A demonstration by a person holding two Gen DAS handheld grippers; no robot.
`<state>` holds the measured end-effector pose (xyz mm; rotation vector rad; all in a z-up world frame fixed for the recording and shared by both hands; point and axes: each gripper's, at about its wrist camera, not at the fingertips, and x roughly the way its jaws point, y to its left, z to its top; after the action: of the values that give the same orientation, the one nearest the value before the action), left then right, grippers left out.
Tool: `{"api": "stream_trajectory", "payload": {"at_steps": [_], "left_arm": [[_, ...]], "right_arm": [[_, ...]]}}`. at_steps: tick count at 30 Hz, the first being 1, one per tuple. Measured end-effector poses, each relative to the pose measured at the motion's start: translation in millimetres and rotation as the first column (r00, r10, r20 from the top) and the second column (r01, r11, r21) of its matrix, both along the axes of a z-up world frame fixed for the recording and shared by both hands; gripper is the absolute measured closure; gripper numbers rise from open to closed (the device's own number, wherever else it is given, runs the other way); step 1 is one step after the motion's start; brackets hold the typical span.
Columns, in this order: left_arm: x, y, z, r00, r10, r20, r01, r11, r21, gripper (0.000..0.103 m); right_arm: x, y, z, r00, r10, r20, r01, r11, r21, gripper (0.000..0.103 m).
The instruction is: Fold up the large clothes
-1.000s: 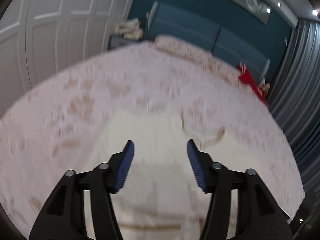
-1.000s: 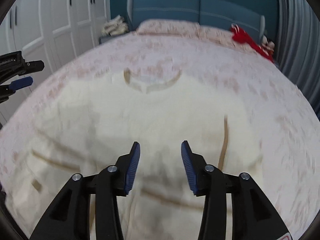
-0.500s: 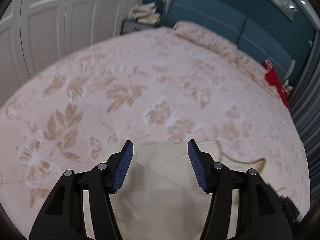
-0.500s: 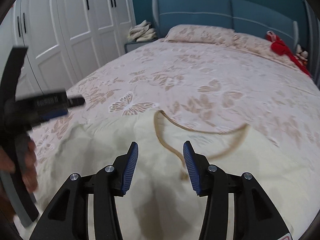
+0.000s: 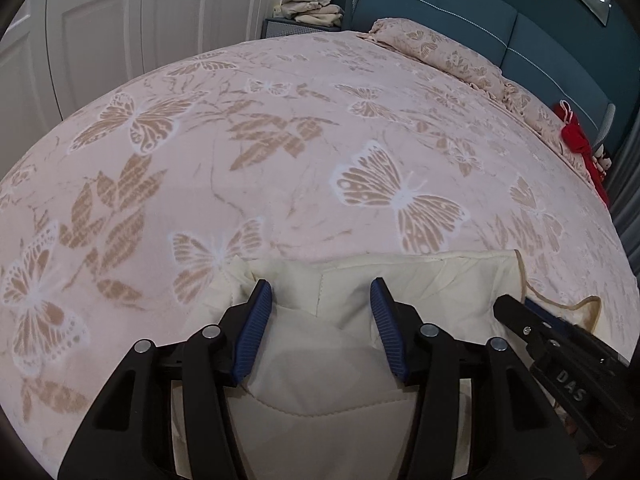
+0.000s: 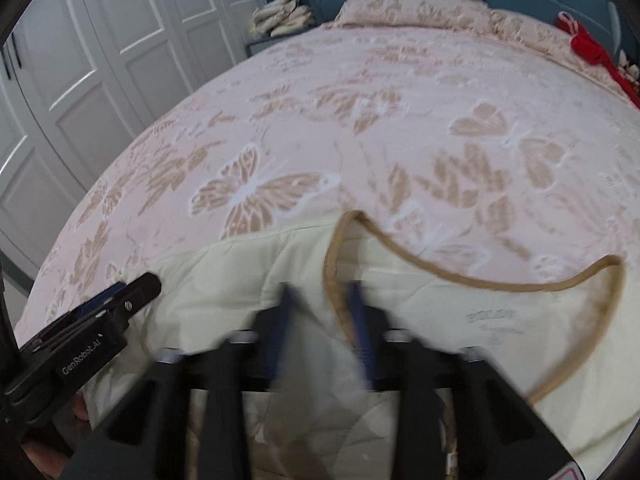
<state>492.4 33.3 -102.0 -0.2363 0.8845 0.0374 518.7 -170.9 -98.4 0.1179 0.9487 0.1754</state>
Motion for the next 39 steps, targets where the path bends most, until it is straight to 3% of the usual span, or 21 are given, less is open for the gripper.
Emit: {"api": "stream_trajectory", "payload": {"at_steps": [6, 10, 12, 17, 20, 21, 24, 28, 31, 33, 35, 39], "left_arm": [[2, 5, -5, 1.000, 0.022, -0.003, -0.022, 1.000, -0.002, 0.058], [1, 2, -8, 1.000, 0.022, -0.002, -0.022, 0.999, 0.023, 0.059], [2, 2, -8, 1.000, 0.024, -0.010, -0.024, 0.999, 0.030, 0.059], [-2, 7, 5, 1.000, 0.014, -0.017, -0.014, 1.000, 0.006, 0.060], [-17, 2, 29, 1.000, -0.009, 0.024, 0.010, 1.000, -0.008, 0.057], [-24, -6, 40, 0.998, -0.041, 0.047, 0.043, 0.999, -0.030, 0.055], [-39, -39, 68, 0.985, -0.141, 0.101, 0.149, 0.986, -0.079, 0.049], [-47, -96, 85, 0.964, -0.224, 0.145, 0.246, 0.956, -0.158, 0.025], [-42, -141, 75, 0.957, -0.272, 0.102, 0.287, 0.938, -0.197, 0.024], [-36, -172, 65, 0.951, -0.302, 0.073, 0.310, 0.929, -0.202, 0.024], [-28, -204, 50, 0.941, -0.336, 0.040, 0.337, 0.922, -0.190, 0.024], [-12, -243, 21, 0.930, -0.368, -0.025, 0.359, 0.918, -0.169, 0.024]], "right_arm": [[-16, -5, 22, 0.990, -0.033, 0.137, 0.033, 0.999, -0.001, 0.100], [1, -3, -13, 0.999, -0.051, -0.005, 0.051, 0.997, -0.057, 0.101], [1, -8, -6, 0.998, -0.065, -0.003, 0.065, 0.997, -0.041, 0.100], [-48, -52, 25, 0.976, -0.192, 0.106, 0.197, 0.980, -0.035, 0.098], [-93, -100, 41, 0.948, -0.280, 0.153, 0.284, 0.959, -0.007, 0.095], [-106, -117, 44, 0.938, -0.309, 0.157, 0.313, 0.950, -0.001, 0.089], [-132, -163, 45, 0.911, -0.383, 0.152, 0.386, 0.923, 0.012, 0.088], [-152, -211, 40, 0.880, -0.458, 0.127, 0.456, 0.889, 0.046, 0.087], [-156, -232, 39, 0.858, -0.498, 0.129, 0.492, 0.867, 0.075, 0.073], [-155, -245, 40, 0.830, -0.537, 0.150, 0.533, 0.843, 0.071, 0.048], [-150, -256, 37, 0.817, -0.559, 0.141, 0.559, 0.828, 0.045, 0.044], [-134, -273, 17, 0.827, -0.561, 0.037, 0.559, 0.828, 0.053, 0.045]]}}
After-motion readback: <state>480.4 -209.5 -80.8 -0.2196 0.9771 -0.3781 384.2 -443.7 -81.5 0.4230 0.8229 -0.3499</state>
